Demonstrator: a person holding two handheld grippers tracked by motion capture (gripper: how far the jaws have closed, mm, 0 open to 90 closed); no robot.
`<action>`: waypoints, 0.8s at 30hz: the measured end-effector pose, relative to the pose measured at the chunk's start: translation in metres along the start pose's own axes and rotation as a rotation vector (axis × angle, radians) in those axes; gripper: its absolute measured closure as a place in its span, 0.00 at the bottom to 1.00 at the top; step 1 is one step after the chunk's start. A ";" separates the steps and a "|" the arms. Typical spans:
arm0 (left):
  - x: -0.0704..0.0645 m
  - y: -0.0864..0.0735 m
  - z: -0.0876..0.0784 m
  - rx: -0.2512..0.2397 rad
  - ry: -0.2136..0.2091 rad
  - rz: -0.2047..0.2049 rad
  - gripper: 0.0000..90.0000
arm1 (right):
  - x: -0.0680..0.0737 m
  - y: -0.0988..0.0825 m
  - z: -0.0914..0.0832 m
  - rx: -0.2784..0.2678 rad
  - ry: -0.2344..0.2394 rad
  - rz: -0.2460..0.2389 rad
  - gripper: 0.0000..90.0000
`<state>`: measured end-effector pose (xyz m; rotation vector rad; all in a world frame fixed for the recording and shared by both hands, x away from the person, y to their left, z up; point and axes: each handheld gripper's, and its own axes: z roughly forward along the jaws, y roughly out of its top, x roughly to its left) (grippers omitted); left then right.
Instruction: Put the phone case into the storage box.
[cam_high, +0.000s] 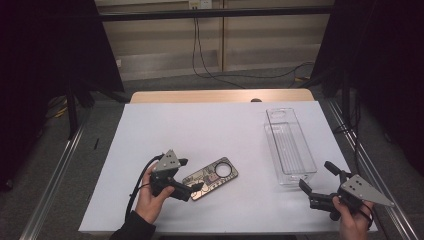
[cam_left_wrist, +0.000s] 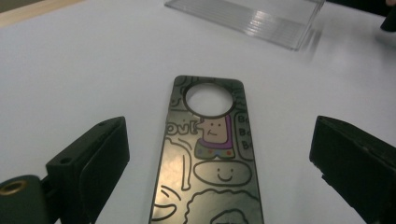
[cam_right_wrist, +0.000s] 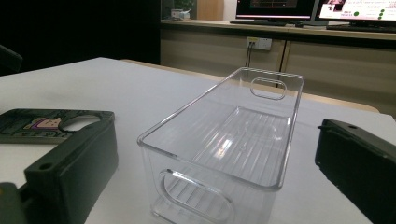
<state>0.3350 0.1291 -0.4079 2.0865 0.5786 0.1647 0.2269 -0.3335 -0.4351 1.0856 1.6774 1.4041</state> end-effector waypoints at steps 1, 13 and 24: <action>0.002 0.002 0.003 0.024 -0.023 -0.005 0.05 | 0.000 0.000 0.000 0.000 0.000 0.003 0.00; 0.011 0.016 0.026 0.110 -0.048 -0.016 0.07 | 0.000 0.000 0.000 0.000 0.001 0.000 0.00; 0.014 0.017 0.044 0.219 -0.064 -0.011 0.07 | 0.000 0.000 0.001 0.001 0.002 -0.006 0.00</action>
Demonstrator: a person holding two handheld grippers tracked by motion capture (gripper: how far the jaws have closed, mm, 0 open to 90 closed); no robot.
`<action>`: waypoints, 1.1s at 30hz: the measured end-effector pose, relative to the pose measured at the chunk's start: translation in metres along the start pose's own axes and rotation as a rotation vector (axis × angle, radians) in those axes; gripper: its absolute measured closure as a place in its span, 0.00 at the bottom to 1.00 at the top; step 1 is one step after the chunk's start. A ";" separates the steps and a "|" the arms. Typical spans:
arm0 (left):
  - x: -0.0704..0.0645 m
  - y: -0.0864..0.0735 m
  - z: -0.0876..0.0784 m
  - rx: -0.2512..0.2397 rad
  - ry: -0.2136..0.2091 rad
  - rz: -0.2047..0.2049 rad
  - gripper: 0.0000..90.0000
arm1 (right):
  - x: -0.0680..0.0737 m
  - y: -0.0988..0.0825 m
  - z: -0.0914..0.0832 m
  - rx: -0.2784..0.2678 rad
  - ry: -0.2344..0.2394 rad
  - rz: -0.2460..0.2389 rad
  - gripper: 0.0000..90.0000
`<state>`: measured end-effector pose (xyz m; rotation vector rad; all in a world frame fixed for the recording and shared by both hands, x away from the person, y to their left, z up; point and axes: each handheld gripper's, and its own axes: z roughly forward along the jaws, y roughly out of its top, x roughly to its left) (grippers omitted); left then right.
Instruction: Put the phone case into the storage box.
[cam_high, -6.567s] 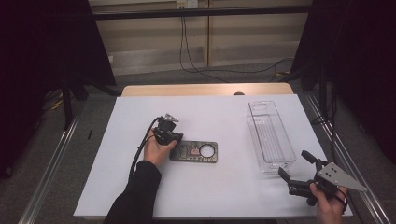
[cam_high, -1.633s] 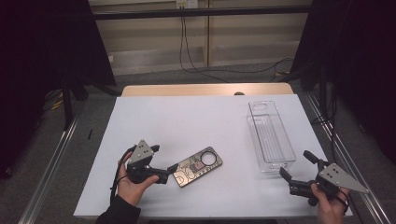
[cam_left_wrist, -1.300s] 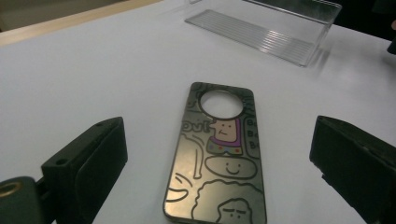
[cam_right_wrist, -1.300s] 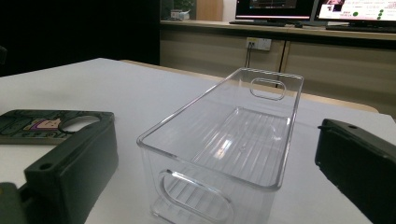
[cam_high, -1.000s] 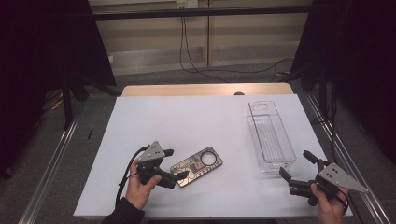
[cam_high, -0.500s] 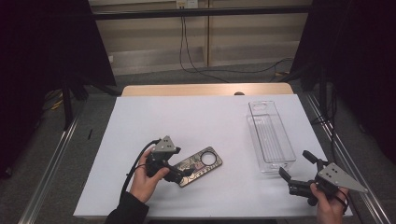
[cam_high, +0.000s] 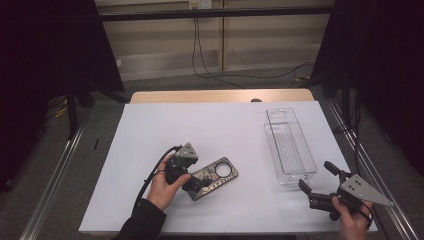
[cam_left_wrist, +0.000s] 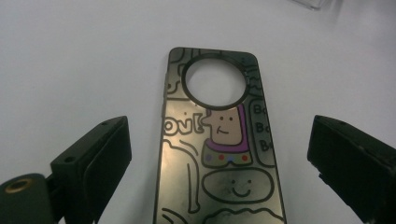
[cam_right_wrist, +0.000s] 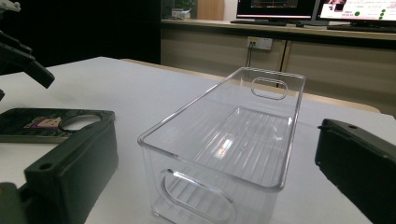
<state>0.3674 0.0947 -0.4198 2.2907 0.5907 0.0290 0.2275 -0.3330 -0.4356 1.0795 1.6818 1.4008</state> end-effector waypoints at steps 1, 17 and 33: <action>0.000 0.000 0.003 0.015 0.000 -0.001 0.07 | 0.000 0.000 0.000 0.001 0.000 0.000 0.00; -0.006 0.012 0.030 0.167 0.015 0.034 0.08 | 0.001 0.000 0.001 0.003 0.007 0.001 0.00; -0.008 0.011 0.047 0.260 0.037 0.043 0.05 | 0.001 0.000 0.001 0.001 0.015 0.001 0.00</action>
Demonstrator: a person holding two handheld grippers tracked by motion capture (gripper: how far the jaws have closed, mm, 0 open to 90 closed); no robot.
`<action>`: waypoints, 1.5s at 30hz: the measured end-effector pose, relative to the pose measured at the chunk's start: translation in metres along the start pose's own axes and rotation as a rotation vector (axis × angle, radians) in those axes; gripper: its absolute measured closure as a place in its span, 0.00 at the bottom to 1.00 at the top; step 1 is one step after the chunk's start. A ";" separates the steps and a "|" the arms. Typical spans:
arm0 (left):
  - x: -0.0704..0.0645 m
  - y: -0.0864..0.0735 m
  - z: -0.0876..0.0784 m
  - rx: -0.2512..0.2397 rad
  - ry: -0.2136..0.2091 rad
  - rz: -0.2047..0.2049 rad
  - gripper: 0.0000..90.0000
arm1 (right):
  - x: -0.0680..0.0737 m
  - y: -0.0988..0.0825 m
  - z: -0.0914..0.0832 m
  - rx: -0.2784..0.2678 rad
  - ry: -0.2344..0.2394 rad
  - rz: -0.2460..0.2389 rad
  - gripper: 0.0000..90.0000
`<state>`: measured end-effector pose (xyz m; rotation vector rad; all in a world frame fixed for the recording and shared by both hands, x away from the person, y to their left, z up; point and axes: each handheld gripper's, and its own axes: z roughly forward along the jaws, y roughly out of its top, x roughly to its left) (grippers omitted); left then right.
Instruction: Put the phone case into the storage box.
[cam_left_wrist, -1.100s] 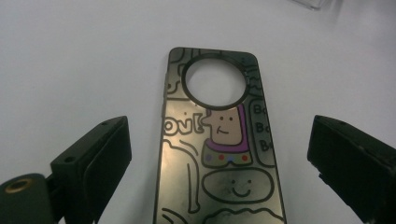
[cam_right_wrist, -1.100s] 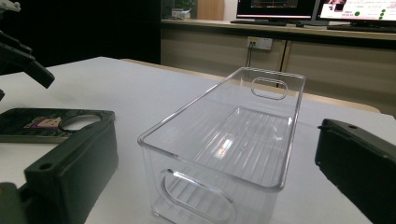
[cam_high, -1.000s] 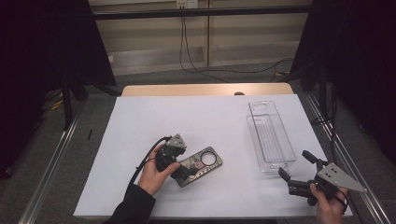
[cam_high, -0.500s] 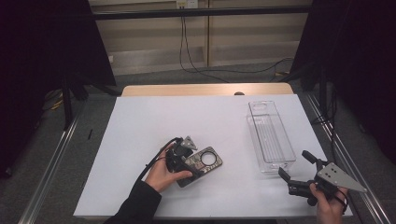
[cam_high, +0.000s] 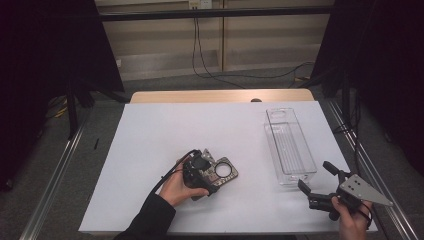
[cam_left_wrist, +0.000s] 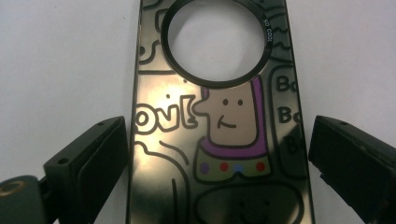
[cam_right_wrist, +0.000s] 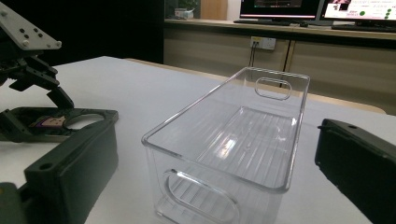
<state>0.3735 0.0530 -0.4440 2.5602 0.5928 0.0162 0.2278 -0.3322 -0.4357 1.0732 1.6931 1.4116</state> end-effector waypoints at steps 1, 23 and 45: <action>0.000 0.000 0.000 0.000 0.004 0.002 0.06 | 0.000 0.000 0.000 0.000 -0.001 0.002 0.00; -0.003 0.000 0.003 0.005 0.035 0.013 0.07 | 0.000 0.000 0.000 0.000 0.002 -0.004 0.00; -0.006 0.002 0.000 0.020 0.044 -0.001 0.14 | 0.000 0.000 0.001 0.002 0.004 0.001 0.00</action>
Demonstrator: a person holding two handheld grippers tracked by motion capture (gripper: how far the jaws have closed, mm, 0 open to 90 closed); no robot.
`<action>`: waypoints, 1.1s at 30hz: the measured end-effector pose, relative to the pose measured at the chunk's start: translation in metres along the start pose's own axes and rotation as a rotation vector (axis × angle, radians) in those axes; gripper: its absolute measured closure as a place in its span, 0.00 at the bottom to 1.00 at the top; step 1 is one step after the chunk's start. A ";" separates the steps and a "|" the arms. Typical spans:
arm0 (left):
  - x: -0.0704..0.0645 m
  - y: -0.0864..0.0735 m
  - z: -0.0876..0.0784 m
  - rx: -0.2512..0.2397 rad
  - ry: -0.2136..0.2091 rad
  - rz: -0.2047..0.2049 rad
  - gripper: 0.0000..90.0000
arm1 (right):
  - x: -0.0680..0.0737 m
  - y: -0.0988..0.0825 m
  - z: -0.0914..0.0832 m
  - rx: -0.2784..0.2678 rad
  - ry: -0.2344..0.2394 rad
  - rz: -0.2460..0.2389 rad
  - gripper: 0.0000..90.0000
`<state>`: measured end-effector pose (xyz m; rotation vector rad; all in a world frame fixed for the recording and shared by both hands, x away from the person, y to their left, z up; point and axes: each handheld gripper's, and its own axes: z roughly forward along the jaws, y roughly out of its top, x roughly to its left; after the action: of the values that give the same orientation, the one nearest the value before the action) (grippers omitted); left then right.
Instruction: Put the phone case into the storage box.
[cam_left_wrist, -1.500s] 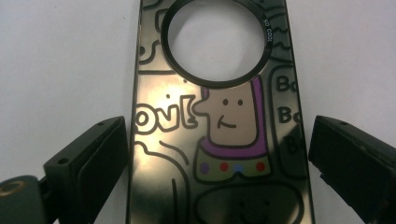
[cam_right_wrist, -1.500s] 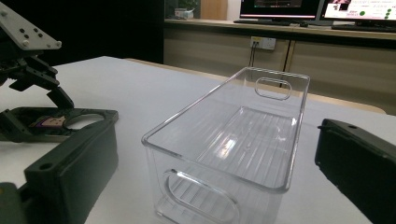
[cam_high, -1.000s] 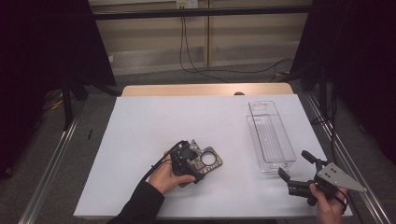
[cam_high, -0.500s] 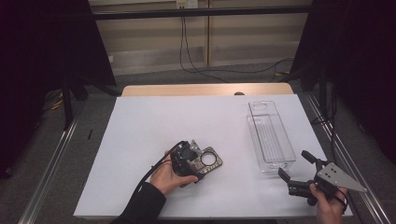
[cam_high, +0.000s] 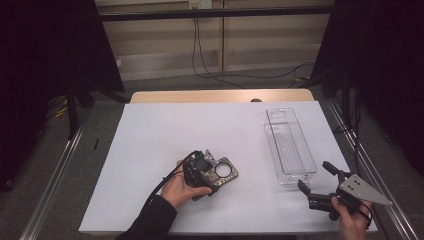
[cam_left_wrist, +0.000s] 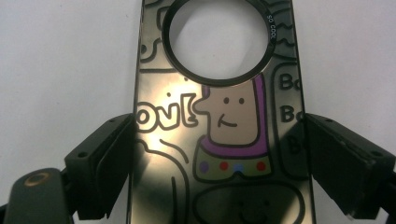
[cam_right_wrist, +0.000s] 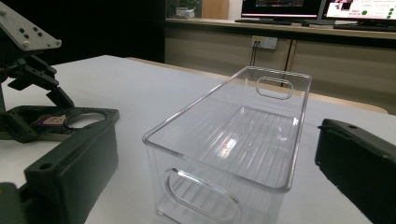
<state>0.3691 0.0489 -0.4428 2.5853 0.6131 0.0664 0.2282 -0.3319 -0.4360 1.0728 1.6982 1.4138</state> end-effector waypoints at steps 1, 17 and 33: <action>0.000 0.000 0.000 0.003 -0.002 0.003 0.14 | 0.000 0.000 0.000 0.000 -0.001 0.001 0.00; 0.002 -0.002 -0.001 -0.023 -0.012 -0.023 0.14 | 0.000 0.000 0.000 0.003 0.002 -0.009 0.00; 0.006 -0.005 -0.021 -0.176 0.032 -0.044 0.14 | 0.000 0.000 0.000 0.003 0.003 -0.008 0.00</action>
<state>0.3696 0.0649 -0.4265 2.4042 0.6455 0.1416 0.2277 -0.3318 -0.4359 1.0653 1.7052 1.4092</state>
